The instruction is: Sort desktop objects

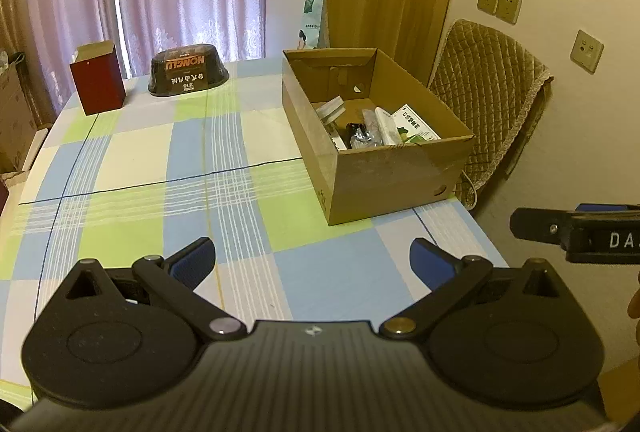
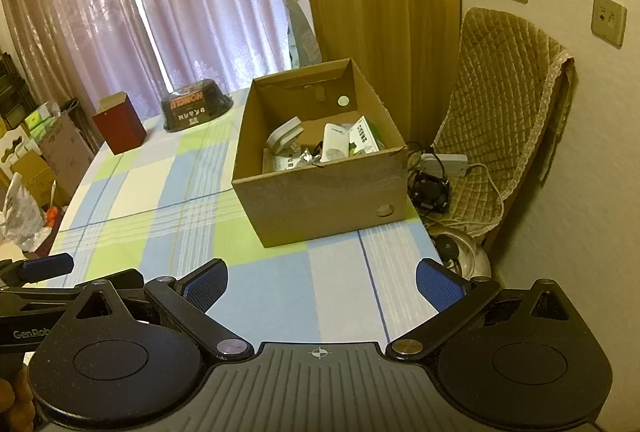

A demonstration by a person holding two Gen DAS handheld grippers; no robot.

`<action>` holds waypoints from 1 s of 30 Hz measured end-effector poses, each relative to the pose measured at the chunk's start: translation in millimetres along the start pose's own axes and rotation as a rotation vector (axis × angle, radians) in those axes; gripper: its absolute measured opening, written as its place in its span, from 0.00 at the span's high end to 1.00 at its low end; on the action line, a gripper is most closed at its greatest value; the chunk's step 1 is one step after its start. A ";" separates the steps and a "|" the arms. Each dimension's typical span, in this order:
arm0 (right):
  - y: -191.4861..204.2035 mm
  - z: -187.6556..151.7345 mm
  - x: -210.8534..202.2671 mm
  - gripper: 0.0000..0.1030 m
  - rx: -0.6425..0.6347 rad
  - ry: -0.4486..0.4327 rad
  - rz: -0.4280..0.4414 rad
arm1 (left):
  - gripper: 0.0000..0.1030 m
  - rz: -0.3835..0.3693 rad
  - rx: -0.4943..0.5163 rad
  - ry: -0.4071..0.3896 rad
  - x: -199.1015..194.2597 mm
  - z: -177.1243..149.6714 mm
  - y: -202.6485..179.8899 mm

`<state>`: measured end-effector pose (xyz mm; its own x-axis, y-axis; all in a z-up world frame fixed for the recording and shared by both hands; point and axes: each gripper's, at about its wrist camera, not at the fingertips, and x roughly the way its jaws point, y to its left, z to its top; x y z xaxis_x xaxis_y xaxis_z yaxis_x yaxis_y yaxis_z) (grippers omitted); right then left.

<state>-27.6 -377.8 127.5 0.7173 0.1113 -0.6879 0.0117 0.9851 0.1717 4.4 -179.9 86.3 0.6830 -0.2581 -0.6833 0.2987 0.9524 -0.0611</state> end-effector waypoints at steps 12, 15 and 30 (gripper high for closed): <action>2.8 0.7 2.9 0.00 -0.012 0.004 -0.005 | 0.01 0.009 0.023 0.008 4.0 -1.4 -2.5; 2.7 0.7 3.0 0.00 -0.011 0.007 -0.004 | 0.01 0.010 0.024 0.009 4.5 -1.5 -2.6; 4.6 0.9 2.2 0.00 -0.028 0.012 -0.004 | 0.01 0.009 0.037 0.008 4.9 -1.1 -5.5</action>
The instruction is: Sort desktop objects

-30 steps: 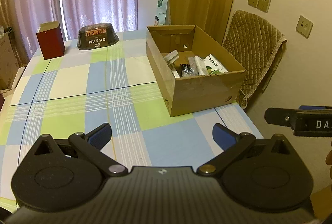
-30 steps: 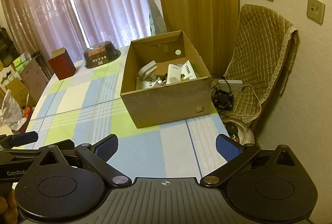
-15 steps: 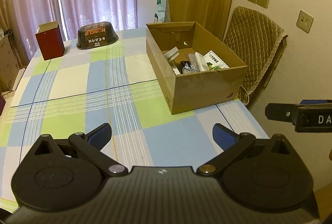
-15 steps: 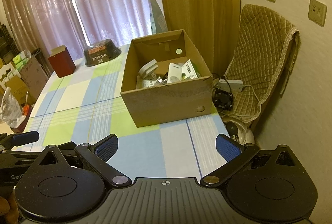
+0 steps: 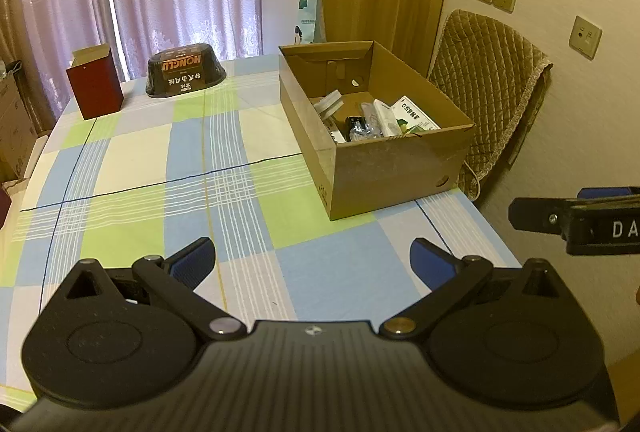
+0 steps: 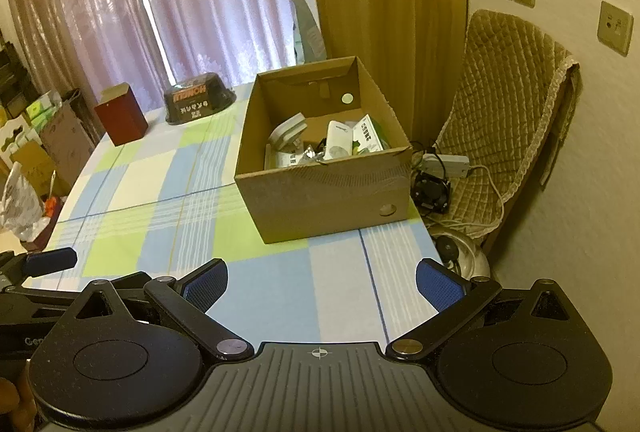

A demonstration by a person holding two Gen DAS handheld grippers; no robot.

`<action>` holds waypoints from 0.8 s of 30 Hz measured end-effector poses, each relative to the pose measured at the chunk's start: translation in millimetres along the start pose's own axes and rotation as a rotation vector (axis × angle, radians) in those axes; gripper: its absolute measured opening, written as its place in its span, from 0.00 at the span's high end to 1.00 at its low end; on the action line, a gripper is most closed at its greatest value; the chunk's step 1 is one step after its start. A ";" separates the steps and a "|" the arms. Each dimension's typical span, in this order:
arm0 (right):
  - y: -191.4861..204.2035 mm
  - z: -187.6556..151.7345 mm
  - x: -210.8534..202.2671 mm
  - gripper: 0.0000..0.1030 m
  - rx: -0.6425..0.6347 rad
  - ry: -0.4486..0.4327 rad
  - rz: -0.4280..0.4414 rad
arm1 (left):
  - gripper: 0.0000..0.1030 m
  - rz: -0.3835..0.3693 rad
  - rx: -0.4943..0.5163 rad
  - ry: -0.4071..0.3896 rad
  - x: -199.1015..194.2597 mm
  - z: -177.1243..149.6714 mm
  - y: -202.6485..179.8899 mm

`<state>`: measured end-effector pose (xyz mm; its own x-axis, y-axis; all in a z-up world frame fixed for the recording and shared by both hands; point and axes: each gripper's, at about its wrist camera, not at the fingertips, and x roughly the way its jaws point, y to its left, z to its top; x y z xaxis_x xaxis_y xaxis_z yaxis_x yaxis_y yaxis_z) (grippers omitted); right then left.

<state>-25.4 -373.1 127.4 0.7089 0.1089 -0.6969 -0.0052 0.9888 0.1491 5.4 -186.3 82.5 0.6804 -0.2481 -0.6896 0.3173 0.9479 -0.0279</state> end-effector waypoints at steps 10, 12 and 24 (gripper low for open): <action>3.6 -4.6 -6.5 0.00 -0.029 -0.007 -0.015 | 0.01 -0.006 0.007 -0.005 -2.3 -0.2 -1.6; 2.7 -5.5 -7.1 0.00 -0.027 -0.006 -0.018 | 0.01 -0.007 0.007 -0.005 -2.4 -0.4 -1.9; 4.9 -6.2 -13.0 0.00 -0.055 -0.021 -0.045 | 0.01 -0.013 0.011 -0.009 -3.8 -1.0 -3.4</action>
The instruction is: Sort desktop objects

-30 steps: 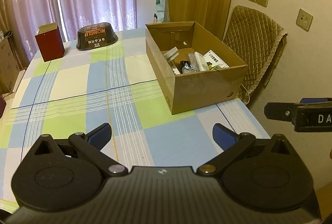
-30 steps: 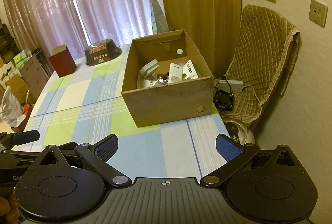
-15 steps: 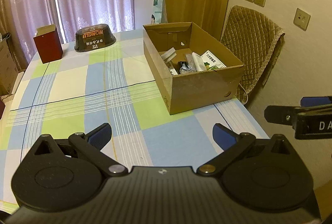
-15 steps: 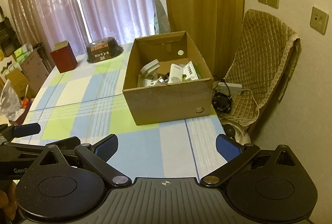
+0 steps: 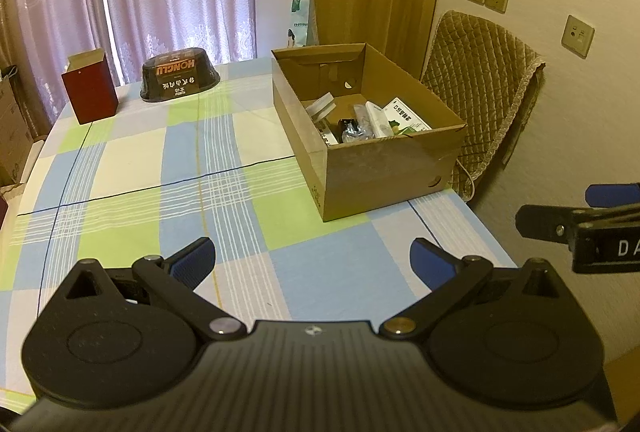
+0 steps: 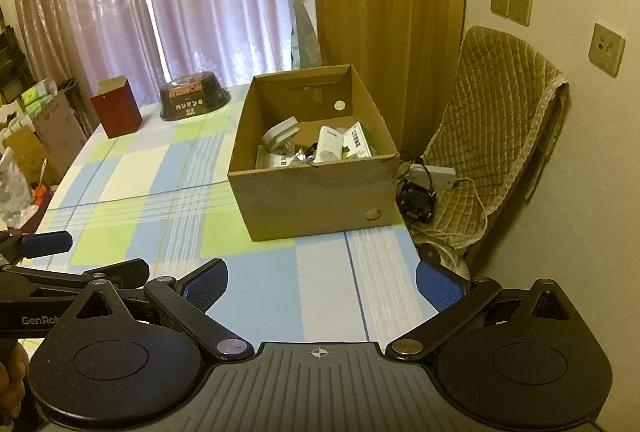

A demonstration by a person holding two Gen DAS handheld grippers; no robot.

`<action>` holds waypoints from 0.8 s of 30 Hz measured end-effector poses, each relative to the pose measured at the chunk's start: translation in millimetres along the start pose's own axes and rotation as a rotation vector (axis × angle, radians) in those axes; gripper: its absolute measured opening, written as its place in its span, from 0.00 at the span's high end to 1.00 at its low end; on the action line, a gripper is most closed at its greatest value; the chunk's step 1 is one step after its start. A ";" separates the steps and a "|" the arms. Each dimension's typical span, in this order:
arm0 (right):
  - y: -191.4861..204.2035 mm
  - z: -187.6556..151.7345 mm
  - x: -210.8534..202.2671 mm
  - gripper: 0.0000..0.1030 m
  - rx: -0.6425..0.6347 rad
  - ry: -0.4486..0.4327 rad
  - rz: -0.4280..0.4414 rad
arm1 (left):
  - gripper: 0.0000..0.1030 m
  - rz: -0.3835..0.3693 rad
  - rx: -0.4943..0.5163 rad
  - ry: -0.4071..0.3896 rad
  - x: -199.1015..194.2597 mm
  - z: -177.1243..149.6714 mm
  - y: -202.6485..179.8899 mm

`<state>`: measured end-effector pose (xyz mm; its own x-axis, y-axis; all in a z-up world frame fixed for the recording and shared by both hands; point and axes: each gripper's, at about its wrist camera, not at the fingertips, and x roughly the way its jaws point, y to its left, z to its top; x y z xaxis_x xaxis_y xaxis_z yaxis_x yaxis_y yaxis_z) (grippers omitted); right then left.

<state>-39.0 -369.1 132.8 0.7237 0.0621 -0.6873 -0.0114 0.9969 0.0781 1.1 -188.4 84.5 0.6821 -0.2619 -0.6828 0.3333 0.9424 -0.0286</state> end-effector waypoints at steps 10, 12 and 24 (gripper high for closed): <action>3.9 1.0 -1.1 0.00 -0.036 -0.012 -0.017 | 0.01 -0.002 0.000 0.000 -0.2 -0.9 -0.3; 5.0 1.5 -1.2 0.00 -0.051 -0.016 -0.024 | 0.01 -0.002 -0.001 0.001 0.1 -1.1 -0.2; 4.4 -0.4 2.8 0.00 -0.055 -0.004 -0.022 | 0.01 -0.005 -0.005 0.005 0.8 -1.8 0.6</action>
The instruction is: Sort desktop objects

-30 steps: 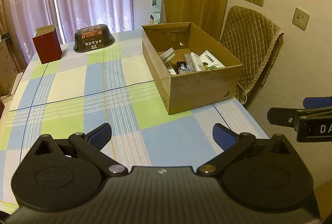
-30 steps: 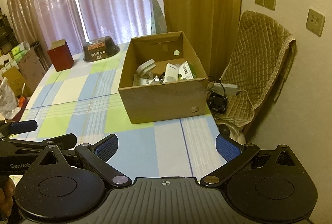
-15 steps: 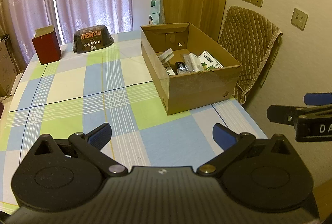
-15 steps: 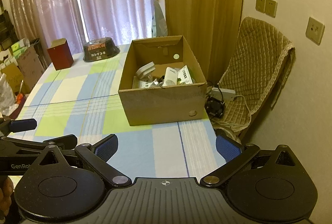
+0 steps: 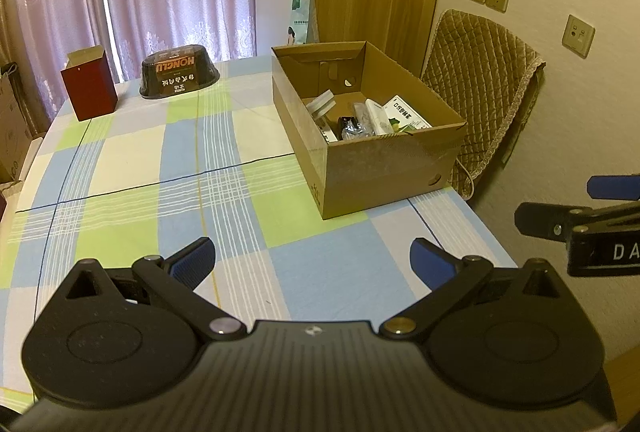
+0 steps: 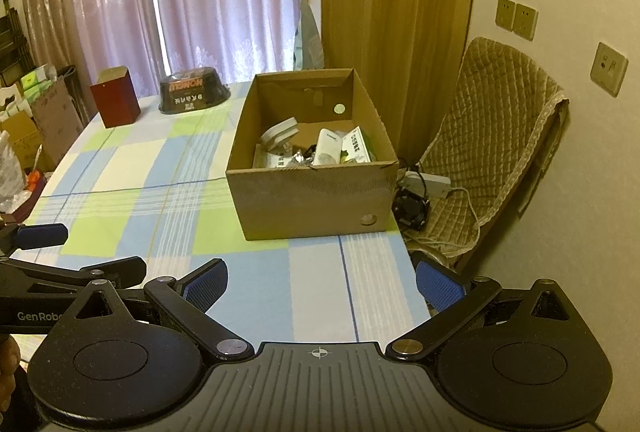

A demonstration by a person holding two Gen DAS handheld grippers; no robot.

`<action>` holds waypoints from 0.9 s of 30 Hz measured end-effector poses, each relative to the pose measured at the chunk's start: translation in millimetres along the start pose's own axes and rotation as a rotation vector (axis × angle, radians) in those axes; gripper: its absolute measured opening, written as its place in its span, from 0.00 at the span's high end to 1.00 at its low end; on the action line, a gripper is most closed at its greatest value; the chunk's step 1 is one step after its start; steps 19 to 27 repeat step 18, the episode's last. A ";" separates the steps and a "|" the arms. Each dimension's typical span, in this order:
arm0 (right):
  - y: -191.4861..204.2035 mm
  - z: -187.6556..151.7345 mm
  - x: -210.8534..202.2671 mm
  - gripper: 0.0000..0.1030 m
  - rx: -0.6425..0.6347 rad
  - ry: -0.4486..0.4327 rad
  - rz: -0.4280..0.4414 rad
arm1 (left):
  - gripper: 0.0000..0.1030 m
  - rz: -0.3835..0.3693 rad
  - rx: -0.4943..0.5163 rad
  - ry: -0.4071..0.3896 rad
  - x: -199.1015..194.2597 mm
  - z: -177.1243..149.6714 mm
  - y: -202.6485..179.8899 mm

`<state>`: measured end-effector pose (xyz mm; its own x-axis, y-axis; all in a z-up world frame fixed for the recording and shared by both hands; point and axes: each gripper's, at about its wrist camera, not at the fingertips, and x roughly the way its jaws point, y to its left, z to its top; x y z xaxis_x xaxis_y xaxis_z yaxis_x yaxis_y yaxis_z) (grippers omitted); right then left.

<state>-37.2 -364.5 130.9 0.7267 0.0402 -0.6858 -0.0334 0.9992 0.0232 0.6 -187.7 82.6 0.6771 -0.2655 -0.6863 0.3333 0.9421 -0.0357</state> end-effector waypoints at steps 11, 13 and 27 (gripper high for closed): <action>-0.1 0.0 1.6 0.00 0.002 0.006 0.005 | 0.01 -0.001 0.000 -0.007 -0.4 -1.2 1.4; 0.1 -0.8 1.8 0.00 0.002 0.009 0.006 | 0.01 -0.002 0.000 -0.010 -0.6 -1.6 1.5; 0.3 -1.8 2.6 0.00 0.003 0.012 0.009 | 0.01 -0.003 0.003 -0.015 -0.4 -2.3 1.6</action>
